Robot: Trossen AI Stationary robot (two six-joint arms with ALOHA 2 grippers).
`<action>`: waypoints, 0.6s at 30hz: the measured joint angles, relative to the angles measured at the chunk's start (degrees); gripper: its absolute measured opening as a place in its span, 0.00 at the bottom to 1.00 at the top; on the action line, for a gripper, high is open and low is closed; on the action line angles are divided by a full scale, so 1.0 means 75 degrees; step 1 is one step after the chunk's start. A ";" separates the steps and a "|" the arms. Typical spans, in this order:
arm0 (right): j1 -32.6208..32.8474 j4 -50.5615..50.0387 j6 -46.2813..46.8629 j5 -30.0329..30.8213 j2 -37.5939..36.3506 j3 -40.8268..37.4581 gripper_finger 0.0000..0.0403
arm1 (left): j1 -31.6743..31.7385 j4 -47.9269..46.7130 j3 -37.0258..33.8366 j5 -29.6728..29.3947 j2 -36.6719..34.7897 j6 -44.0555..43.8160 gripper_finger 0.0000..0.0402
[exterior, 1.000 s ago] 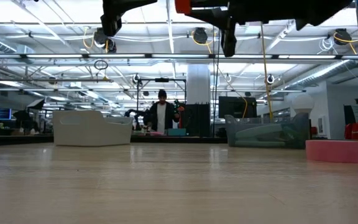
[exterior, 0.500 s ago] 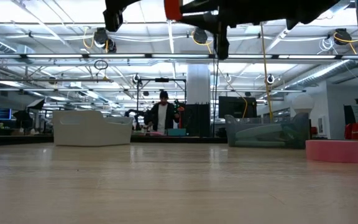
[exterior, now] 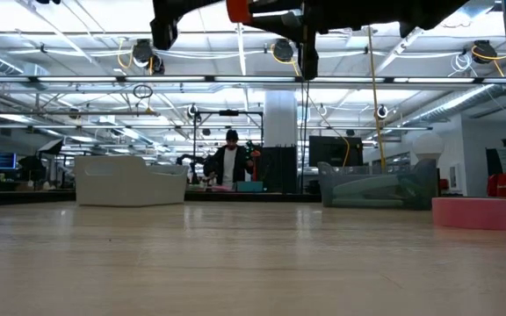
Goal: Pick and place Stapler, Stapler remover, tape
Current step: Put the orange tape into the gray bin
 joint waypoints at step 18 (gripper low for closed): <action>-0.0041 -0.0107 0.0198 0.0009 -0.0012 0.0000 0.06 | 0.0060 0.0306 -0.0003 0.0058 0.0112 0.0003 0.61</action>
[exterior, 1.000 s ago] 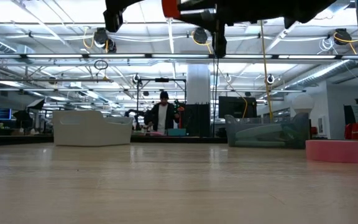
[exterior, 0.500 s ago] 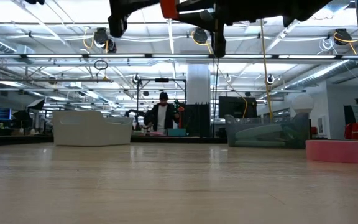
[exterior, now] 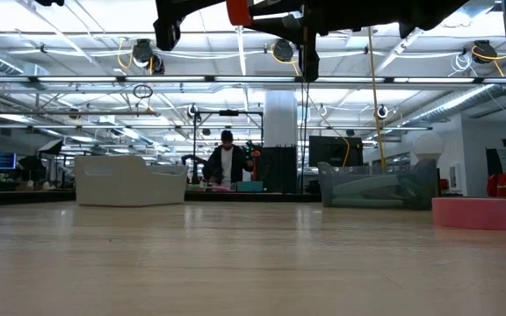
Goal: Pick and place Stapler, Stapler remover, tape
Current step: Put the orange tape into the gray bin
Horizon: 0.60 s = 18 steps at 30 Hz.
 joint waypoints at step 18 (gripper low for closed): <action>-0.0119 -0.0245 -0.0157 -0.0218 0.0404 0.0539 0.06 | 0.0109 0.0175 0.0003 0.0331 0.0125 -0.0095 0.61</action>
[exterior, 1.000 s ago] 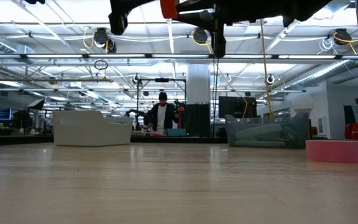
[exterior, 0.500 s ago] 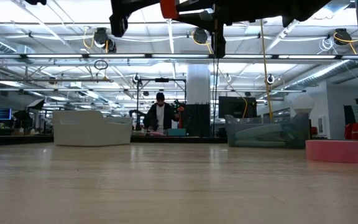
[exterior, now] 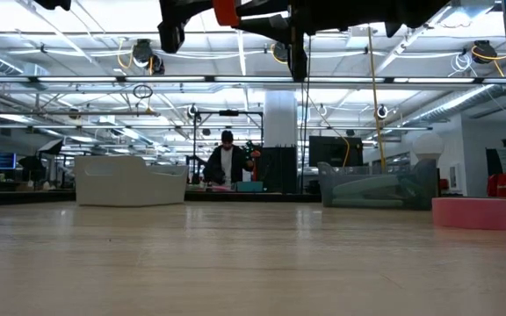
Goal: Pick and place Stapler, Stapler remover, tape
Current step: Put the orange tape into the gray bin
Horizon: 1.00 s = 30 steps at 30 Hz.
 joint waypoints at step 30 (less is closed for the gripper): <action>-0.0169 -0.1332 -0.0613 -0.1870 -0.0005 -0.0003 0.24 | -0.0015 -0.1416 0.0000 0.1089 -0.0006 0.0010 0.10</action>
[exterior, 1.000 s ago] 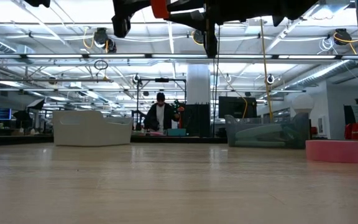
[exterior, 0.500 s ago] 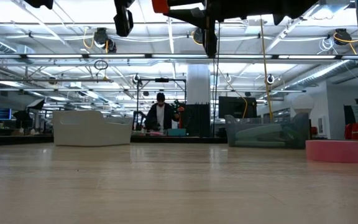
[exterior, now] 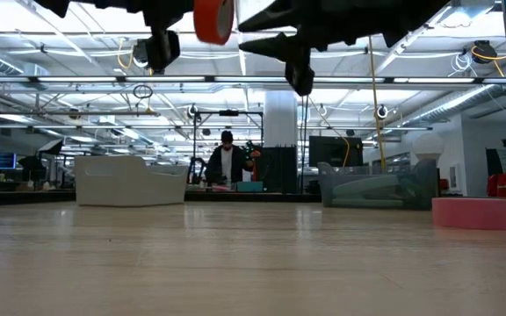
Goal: Pick and place Stapler, Stapler remover, tape
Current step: Put the orange tape into the gray bin
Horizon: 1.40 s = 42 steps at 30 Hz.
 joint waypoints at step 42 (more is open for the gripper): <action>-0.0026 -0.0174 -0.0449 -0.1925 -0.0006 -0.0006 0.24 | 0.4244 -1.0273 0.2005 -0.1597 -0.0895 0.3623 0.10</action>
